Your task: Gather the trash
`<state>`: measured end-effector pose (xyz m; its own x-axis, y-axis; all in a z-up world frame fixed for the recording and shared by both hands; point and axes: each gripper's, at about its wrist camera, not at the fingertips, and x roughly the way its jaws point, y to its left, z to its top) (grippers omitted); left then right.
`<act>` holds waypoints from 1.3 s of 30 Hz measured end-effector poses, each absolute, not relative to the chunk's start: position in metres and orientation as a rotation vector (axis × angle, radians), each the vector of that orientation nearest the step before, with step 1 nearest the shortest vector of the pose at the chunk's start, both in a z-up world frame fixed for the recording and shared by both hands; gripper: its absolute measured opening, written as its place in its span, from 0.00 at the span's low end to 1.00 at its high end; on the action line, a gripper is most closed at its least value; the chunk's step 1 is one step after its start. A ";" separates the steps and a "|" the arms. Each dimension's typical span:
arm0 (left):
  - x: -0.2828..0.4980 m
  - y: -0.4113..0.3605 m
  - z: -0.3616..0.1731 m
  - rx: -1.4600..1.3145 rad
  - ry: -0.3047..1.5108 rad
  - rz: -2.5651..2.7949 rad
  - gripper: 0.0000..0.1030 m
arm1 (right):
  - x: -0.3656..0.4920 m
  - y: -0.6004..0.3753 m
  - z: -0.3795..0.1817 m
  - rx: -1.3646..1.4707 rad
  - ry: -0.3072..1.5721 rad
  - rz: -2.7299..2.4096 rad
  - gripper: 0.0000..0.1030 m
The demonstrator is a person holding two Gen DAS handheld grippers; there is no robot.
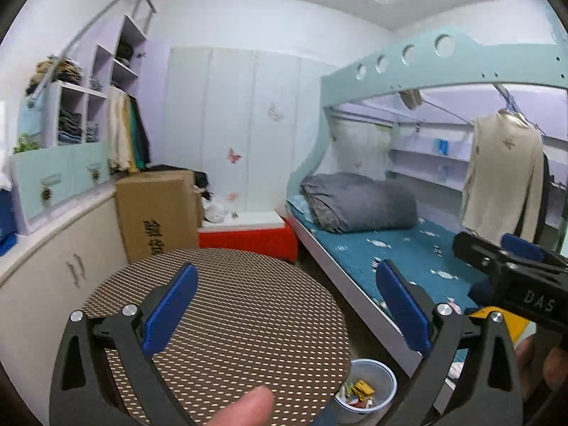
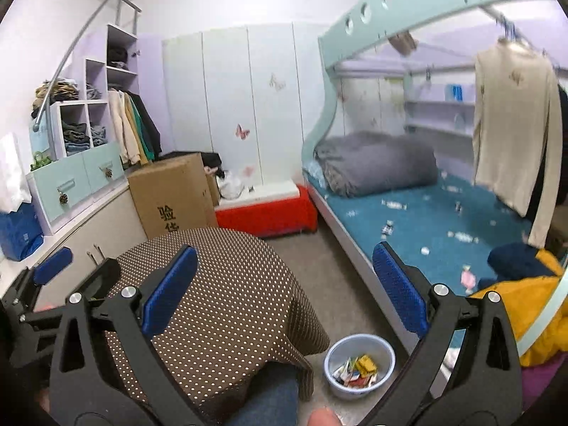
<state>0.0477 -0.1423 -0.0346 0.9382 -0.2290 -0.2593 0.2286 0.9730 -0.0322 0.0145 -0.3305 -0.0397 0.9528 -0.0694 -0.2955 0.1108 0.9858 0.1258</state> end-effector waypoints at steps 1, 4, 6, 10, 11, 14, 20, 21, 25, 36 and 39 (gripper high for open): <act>0.044 -0.140 -0.032 -0.001 0.256 -0.222 0.96 | 0.011 -0.328 -0.037 0.139 0.285 -0.091 0.94; 0.033 -0.129 -0.024 -0.009 0.234 -0.194 0.96 | -0.001 -0.324 -0.033 0.139 0.252 -0.098 0.94; 0.025 -0.123 -0.022 -0.019 0.227 -0.195 0.96 | -0.007 -0.319 -0.032 0.129 0.239 -0.107 0.94; 0.018 -0.116 -0.023 -0.037 0.234 -0.205 0.96 | -0.014 -0.315 -0.034 0.108 0.241 -0.122 0.94; 0.016 -0.115 -0.025 -0.038 0.236 -0.202 0.96 | -0.016 -0.314 -0.034 0.105 0.240 -0.125 0.94; 0.016 -0.116 -0.027 -0.032 0.243 -0.195 0.96 | -0.021 -0.314 -0.034 0.110 0.235 -0.130 0.94; 0.008 -0.116 -0.028 -0.010 0.226 -0.190 0.96 | -0.021 -0.313 -0.032 0.102 0.231 -0.131 0.94; 0.007 -0.116 -0.029 -0.008 0.224 -0.191 0.96 | -0.021 -0.312 -0.032 0.101 0.231 -0.130 0.94; 0.005 -0.117 -0.029 -0.007 0.224 -0.192 0.96 | -0.020 -0.312 -0.034 0.103 0.234 -0.121 0.94; 0.001 -0.118 -0.030 -0.011 0.220 -0.198 0.96 | -0.020 -0.311 -0.034 0.101 0.235 -0.123 0.94; 0.001 -0.118 -0.028 -0.011 0.210 -0.200 0.96 | -0.019 -0.311 -0.035 0.099 0.237 -0.118 0.94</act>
